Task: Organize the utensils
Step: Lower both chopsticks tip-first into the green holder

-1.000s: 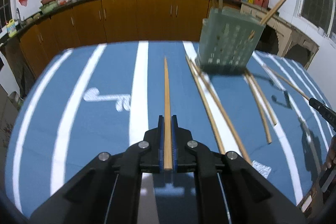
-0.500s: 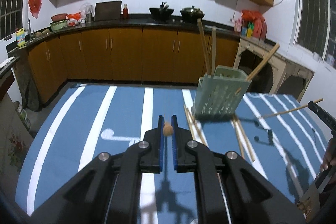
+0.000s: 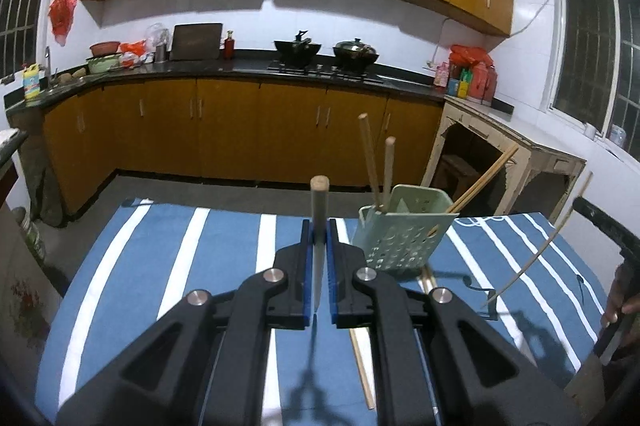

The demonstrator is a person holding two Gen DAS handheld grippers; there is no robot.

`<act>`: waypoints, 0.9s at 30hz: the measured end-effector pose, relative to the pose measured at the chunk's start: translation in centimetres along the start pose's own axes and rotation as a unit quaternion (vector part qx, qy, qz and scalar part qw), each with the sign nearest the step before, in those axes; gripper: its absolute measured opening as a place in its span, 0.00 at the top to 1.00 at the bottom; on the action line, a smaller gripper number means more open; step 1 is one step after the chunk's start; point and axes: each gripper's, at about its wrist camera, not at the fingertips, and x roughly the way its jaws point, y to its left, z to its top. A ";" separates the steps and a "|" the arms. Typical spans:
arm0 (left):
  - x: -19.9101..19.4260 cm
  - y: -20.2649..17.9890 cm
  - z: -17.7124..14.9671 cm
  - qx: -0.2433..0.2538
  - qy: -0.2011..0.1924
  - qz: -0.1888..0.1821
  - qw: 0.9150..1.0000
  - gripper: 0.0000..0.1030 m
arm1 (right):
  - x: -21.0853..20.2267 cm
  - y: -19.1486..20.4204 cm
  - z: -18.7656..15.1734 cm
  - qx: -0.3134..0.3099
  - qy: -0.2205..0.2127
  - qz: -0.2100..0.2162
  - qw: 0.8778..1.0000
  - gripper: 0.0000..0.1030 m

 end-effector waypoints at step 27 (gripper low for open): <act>2.4 -9.1 10.4 0.042 -0.082 -0.050 0.994 0.93 | 3.2 8.5 7.4 -0.017 -0.122 0.068 0.990 0.93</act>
